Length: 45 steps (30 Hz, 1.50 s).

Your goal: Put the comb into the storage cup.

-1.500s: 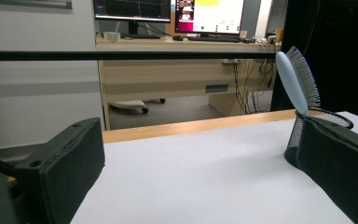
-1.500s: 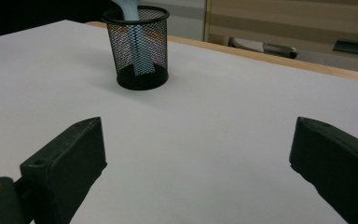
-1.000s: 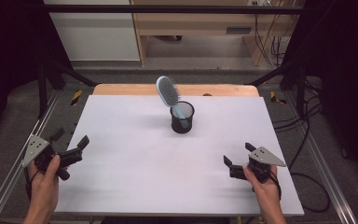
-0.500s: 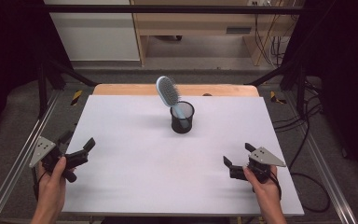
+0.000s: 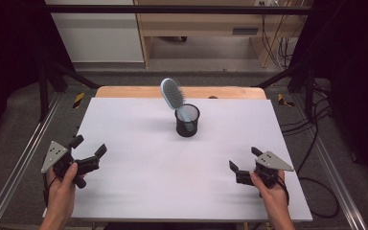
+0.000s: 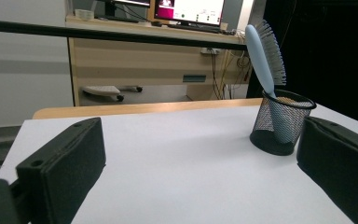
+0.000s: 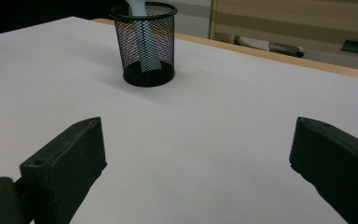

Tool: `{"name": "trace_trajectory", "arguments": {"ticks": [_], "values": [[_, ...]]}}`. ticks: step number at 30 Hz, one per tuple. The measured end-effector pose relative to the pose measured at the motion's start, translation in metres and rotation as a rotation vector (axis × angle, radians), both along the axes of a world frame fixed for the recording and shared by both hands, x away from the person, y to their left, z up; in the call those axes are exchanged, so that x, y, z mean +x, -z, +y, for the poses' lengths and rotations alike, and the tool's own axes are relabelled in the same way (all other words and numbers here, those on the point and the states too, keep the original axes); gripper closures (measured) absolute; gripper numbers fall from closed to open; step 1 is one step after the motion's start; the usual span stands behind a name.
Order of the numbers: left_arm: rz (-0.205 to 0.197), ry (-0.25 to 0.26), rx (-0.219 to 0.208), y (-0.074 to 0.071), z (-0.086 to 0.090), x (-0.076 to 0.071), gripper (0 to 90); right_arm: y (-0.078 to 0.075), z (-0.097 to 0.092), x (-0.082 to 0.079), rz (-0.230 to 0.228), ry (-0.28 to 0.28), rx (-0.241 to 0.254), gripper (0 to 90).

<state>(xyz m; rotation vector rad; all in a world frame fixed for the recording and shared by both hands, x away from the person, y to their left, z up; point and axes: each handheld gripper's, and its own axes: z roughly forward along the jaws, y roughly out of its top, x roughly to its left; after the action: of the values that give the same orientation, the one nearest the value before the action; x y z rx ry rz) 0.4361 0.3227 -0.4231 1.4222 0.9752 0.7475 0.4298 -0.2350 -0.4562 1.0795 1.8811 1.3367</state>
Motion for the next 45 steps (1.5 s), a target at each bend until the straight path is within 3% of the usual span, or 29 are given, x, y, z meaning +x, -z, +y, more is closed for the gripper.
{"name": "trace_trajectory", "arguments": {"ticks": [27,45], "values": [[0.022,0.047,0.027,0.019,-0.017,-0.005,1.1,0.0,0.0,-0.002,-0.017,-0.031,0.005,3.9],[0.037,0.103,0.08,0.031,-0.033,-0.013,1.1,0.003,-0.003,0.0,-0.038,-0.044,0.027,4.0]]}}
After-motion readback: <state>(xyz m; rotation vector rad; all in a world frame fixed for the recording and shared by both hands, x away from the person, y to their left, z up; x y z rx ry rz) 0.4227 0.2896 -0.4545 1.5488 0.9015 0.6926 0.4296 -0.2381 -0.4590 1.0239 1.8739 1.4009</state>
